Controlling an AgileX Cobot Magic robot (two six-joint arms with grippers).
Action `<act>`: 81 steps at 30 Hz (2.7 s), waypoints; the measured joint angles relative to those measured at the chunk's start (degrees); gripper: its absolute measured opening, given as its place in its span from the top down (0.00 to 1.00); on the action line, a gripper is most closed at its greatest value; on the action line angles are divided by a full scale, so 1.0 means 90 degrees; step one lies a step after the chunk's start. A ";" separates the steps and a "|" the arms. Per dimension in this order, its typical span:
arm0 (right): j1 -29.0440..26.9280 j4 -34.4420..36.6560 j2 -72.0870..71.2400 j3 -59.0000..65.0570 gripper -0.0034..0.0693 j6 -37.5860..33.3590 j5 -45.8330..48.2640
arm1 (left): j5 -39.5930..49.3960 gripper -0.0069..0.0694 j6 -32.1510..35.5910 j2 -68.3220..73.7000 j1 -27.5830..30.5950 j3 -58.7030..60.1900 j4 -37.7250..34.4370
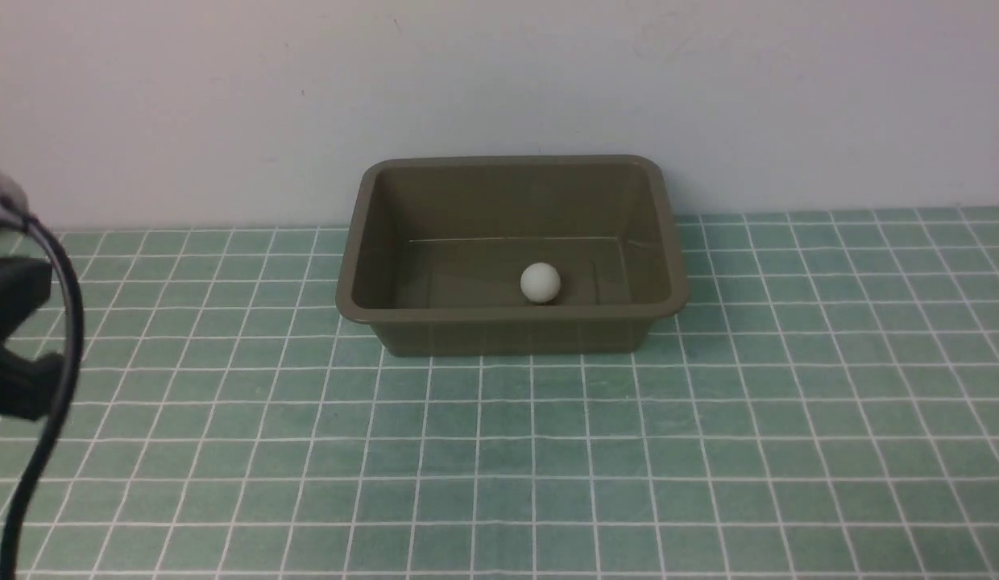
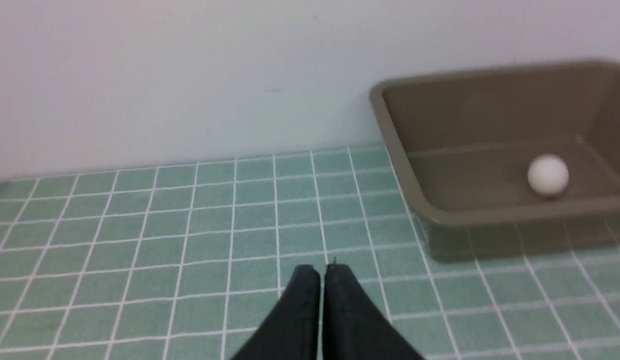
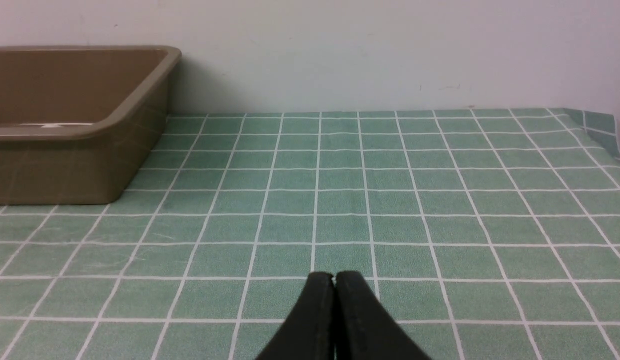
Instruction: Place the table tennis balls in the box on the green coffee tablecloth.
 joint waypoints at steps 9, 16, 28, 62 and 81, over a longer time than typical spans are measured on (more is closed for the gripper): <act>0.0000 0.0000 0.0000 0.0000 0.97 0.0000 0.0000 | -0.1226 0.91 0.0000 -0.1746 0.0000 0.1608 -0.1271; 0.0000 0.0000 0.0000 0.0000 0.97 0.0000 0.0000 | -0.1591 0.91 0.0000 -0.2207 0.0000 0.1614 -0.1340; 0.0000 0.0000 0.0000 0.0000 0.97 0.0000 0.0000 | -0.1542 0.91 0.0000 -0.2271 0.0000 0.1621 -0.1345; 0.0000 0.0000 0.0000 0.0000 0.97 0.0000 0.0000 | -0.1252 0.91 0.2032 -0.3875 0.0000 0.2947 -0.1291; 0.0000 0.0000 0.0000 0.0000 0.97 0.0000 0.0000 | -0.0962 0.91 0.1225 -0.3875 0.0000 0.2947 -0.0227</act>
